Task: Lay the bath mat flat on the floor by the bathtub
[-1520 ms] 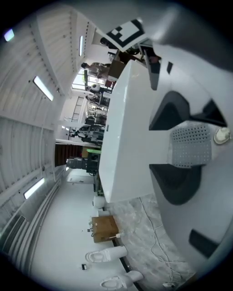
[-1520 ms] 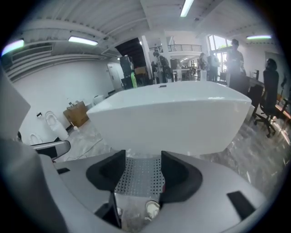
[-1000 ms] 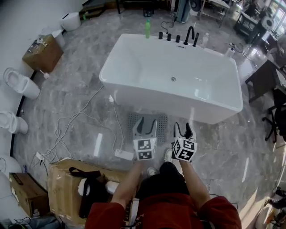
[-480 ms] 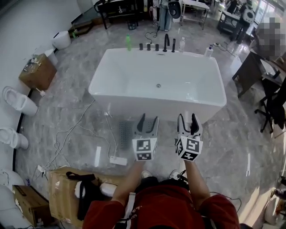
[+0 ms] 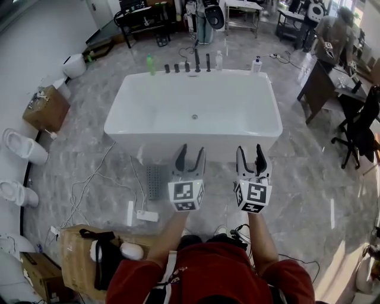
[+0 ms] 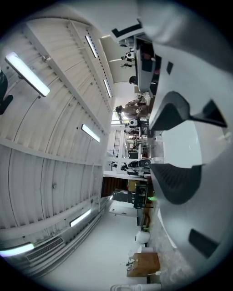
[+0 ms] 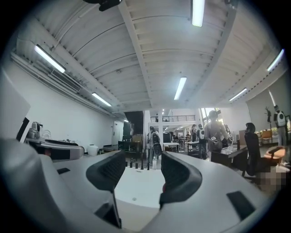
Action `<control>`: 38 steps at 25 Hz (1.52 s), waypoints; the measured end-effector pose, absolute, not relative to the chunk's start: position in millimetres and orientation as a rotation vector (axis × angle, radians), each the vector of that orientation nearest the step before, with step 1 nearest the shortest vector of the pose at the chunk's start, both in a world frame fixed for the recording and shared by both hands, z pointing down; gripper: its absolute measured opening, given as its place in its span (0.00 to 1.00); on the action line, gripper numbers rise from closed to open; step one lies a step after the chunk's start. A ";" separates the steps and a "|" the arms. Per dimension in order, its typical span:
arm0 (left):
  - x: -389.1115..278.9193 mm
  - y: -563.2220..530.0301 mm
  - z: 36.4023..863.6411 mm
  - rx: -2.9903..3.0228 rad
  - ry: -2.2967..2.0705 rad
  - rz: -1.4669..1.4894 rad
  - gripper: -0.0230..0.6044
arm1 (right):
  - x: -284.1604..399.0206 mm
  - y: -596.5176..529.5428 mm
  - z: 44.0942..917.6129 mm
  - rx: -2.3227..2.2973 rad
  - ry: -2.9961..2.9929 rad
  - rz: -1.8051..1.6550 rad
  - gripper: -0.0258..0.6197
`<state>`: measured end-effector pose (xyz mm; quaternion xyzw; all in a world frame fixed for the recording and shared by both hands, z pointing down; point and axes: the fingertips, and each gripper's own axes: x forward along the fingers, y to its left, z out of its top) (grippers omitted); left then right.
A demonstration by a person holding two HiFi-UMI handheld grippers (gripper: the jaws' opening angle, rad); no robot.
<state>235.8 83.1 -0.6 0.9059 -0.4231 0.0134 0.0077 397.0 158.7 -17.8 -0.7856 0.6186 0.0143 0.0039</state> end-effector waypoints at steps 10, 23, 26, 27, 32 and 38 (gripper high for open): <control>292.4 113.4 -17.4 2.898 -1.250 0.048 0.39 | 439.4 188.6 -39.2 -2.429 1.912 0.079 0.43; 273.0 106.5 -43.1 2.962 -1.201 0.000 0.20 | 397.0 169.8 -52.3 -2.405 1.946 0.090 0.22; 266.6 105.2 -47.2 2.968 -1.239 -0.037 0.13 | 391.0 166.9 -50.6 -2.408 1.947 0.080 0.15; 264.6 104.9 -48.7 2.970 -1.241 -0.043 0.12 | 388.1 165.8 -52.7 -2.404 1.943 0.083 0.12; 263.4 105.0 -62.3 3.018 -1.233 -0.049 0.06 | 374.9 156.7 -64.4 -2.378 1.967 0.118 0.06; 259.9 103.8 -66.3 3.042 -1.250 -0.031 0.06 | 364.5 149.1 -64.6 -2.374 1.989 0.123 0.06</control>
